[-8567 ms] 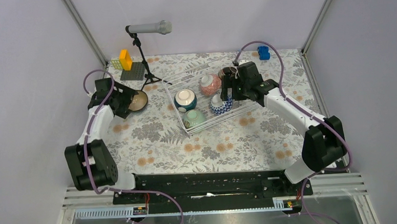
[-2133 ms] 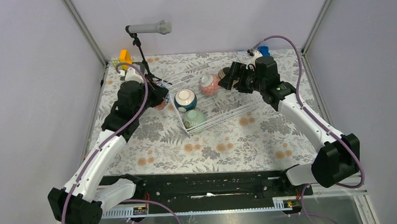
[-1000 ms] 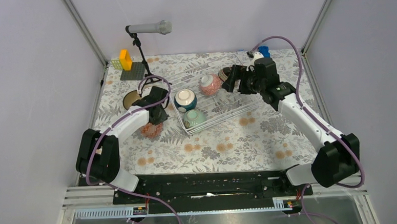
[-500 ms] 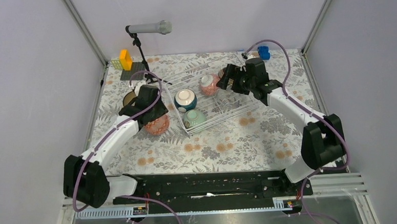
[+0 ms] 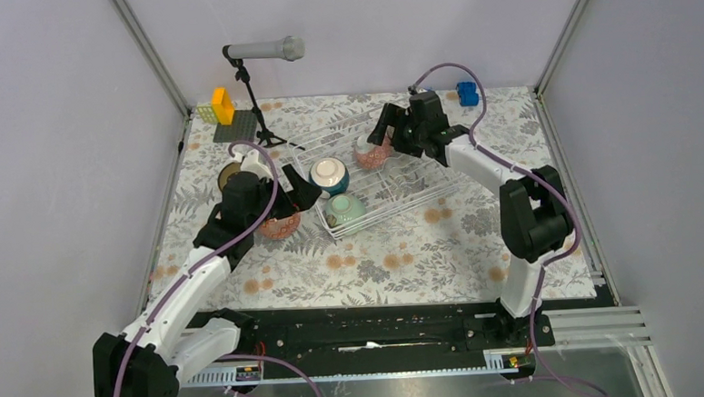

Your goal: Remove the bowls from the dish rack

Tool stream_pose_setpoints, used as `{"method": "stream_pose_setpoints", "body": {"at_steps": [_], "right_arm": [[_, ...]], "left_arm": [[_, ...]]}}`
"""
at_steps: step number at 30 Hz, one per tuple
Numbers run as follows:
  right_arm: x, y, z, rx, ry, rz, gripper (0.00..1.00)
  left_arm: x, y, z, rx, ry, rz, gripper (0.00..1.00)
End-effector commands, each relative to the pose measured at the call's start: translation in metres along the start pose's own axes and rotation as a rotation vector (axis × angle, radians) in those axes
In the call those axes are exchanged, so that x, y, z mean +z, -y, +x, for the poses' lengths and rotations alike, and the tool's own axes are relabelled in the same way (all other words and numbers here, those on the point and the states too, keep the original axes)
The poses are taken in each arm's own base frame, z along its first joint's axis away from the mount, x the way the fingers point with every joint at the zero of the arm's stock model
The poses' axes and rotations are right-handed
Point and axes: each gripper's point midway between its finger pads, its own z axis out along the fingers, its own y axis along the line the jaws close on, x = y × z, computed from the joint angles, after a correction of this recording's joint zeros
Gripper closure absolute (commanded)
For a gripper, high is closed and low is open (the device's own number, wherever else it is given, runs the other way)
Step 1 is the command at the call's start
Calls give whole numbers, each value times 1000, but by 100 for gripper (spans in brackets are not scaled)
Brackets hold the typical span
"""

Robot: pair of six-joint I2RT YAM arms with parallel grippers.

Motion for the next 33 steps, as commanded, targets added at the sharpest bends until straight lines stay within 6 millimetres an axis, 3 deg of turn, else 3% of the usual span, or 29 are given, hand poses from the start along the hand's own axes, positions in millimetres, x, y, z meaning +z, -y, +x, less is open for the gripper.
{"method": "stream_pose_setpoints", "body": {"at_steps": [1,13,28,33], "right_arm": [[12,-6,-21,-36,55,30,0],[38,13,-18,-32,46,101,0],[58,8,-11,-23,11,69,7],[56,2,-15,-30,14,53,24]], "left_arm": [[-8,35,-15,65,85,206,1],[-18,45,-22,49,170,285,1],[-21,55,-22,70,184,351,1],[-22,57,-21,64,187,364,1]]}}
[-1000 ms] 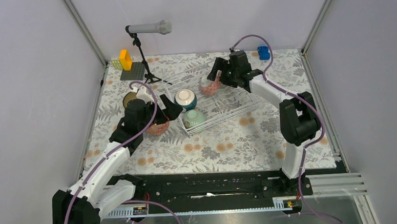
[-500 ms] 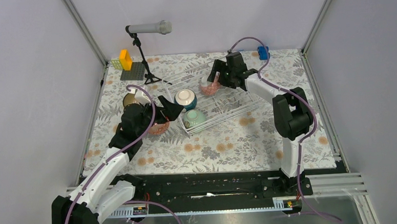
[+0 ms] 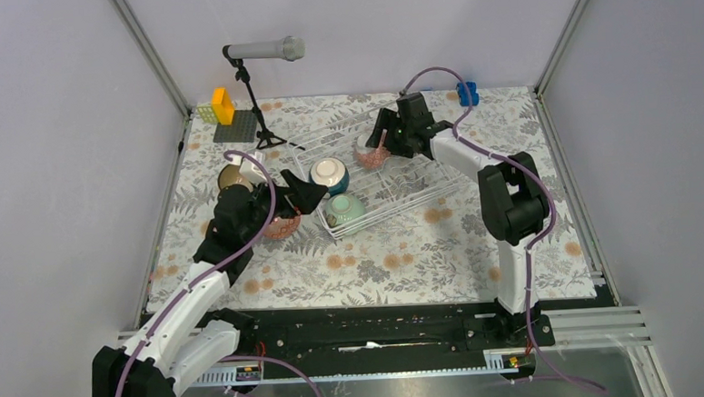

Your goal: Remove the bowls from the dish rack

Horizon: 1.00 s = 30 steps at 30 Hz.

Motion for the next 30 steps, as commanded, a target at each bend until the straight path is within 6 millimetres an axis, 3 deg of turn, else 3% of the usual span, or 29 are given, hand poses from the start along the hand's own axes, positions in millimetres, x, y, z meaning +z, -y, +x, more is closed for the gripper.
{"method": "stream_pose_setpoints", "body": {"at_steps": [1,4,15,20,30], "right_arm": [[-4,-22,-26,-27,70,-52,25],[-12,-26,-32,-36,89,-60,29],[-49,-46,-48,-60,145,-113,29],[-41,-38,-46,-43,132,-73,1],[-15,-28,-37,32,90,-24,0]], "left_arm": [[-3,16,-13,20,54,73,1],[-3,17,-15,21,56,74,1],[-11,32,-21,16,85,139,1],[-11,32,-19,9,80,140,1],[-11,32,-21,20,83,134,1]]}}
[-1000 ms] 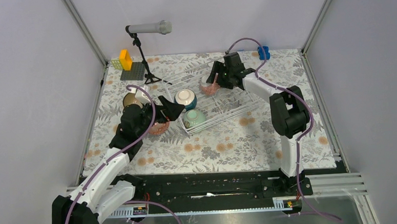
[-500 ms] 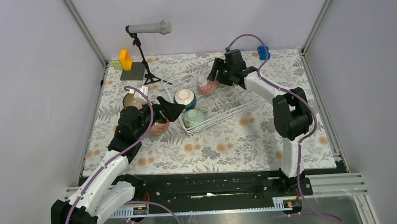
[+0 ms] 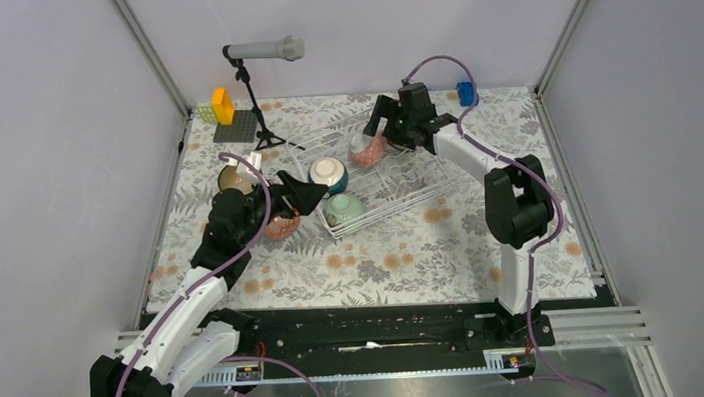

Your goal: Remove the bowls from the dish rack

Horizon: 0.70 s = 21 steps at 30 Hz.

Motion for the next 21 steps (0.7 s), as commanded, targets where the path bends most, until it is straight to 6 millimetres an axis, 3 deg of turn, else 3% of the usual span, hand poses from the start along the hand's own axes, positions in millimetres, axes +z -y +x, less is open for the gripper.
{"method": "stream_pose_setpoints", "body": {"at_steps": [1,11,21], "right_arm": [[11,-8,-6,29,13,-3,0],[31,-13,4,22,-18,0,0],[37,7,6,5,-7,98,6]], "left_arm": [[-2,11,-13,33,49,46,1],[2,8,-2,-1,28,64,1],[-1,7,-3,13,33,57,1]]}}
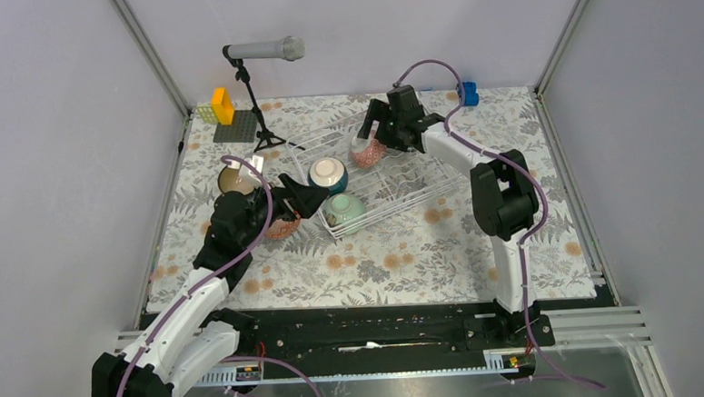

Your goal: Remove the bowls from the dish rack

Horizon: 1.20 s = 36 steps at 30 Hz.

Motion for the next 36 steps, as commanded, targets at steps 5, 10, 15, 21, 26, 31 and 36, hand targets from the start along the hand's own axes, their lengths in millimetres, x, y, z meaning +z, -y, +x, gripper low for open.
{"method": "stream_pose_setpoints", "body": {"at_steps": [5,10,15,21,26,31,36], "right_arm": [[11,25,-6,-57,28,184,12],[3,19,-8,-60,35,168,30],[-20,-3,-22,-66,62,97,33],[-60,-50,-33,-97,65,-105,34],[-96,-77,-35,-142,70,-242,34],[-138,-95,-31,-147,89,-379,35],[-174,-104,-23,-51,74,-585,36]], "left_arm": [[-1,6,-10,31,40,27,1],[-1,6,-9,32,38,26,1],[-1,6,-11,32,34,16,1],[-2,8,-14,23,34,6,2],[-5,12,-18,12,47,11,2],[-6,25,-19,-27,37,59,1],[-4,49,-29,-75,41,160,1]]}}
